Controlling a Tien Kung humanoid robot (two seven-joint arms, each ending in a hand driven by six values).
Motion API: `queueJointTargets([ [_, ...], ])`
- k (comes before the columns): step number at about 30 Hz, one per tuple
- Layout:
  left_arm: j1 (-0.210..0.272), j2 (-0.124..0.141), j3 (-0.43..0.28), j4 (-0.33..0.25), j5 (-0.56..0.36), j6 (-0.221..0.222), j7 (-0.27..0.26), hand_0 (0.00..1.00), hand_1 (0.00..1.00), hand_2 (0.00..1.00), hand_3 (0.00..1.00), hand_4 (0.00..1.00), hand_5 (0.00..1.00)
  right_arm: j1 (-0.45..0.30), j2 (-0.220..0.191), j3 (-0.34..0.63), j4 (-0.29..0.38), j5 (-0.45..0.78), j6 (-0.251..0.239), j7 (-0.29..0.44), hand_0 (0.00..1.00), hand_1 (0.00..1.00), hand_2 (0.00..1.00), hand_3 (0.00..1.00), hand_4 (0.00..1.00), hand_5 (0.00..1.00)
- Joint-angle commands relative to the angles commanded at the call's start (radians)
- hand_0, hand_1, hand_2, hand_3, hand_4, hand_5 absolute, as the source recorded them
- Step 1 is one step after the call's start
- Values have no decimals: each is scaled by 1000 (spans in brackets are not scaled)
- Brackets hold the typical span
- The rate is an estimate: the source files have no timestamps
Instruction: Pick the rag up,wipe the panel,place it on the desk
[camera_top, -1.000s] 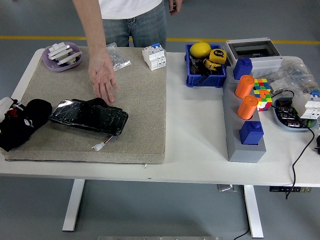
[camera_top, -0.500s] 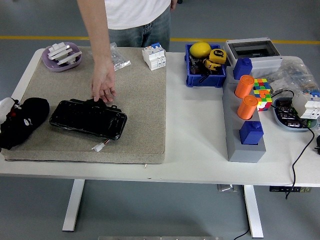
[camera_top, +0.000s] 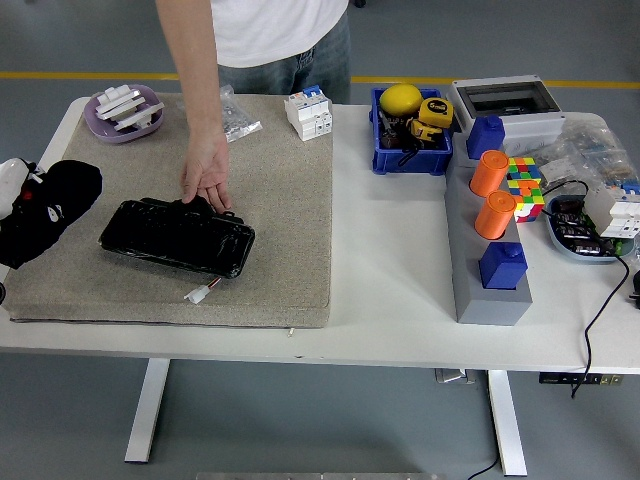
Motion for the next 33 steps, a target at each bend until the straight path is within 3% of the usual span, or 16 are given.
queueJointTargets([
  [10, -7, -20, 73, -23, 71, 20, 19, 229, 144, 537, 429, 101, 2, 1, -3, -6, 0, 6, 0, 1, 747, 684, 692, 670, 998, 543],
  [23, -19, -38, 182, -84, 91, 16, 45, 229, 144, 539, 433, 105, 2, 0, -3, -13, -2, 14, 2, 1, 747, 684, 692, 670, 998, 544],
  [33, -28, -54, 274, -174, 110, 23, 71, 229, 145, 539, 437, 109, 2, 2, -5, -18, -2, 16, 3, 0, 750, 684, 692, 670, 998, 545],
])
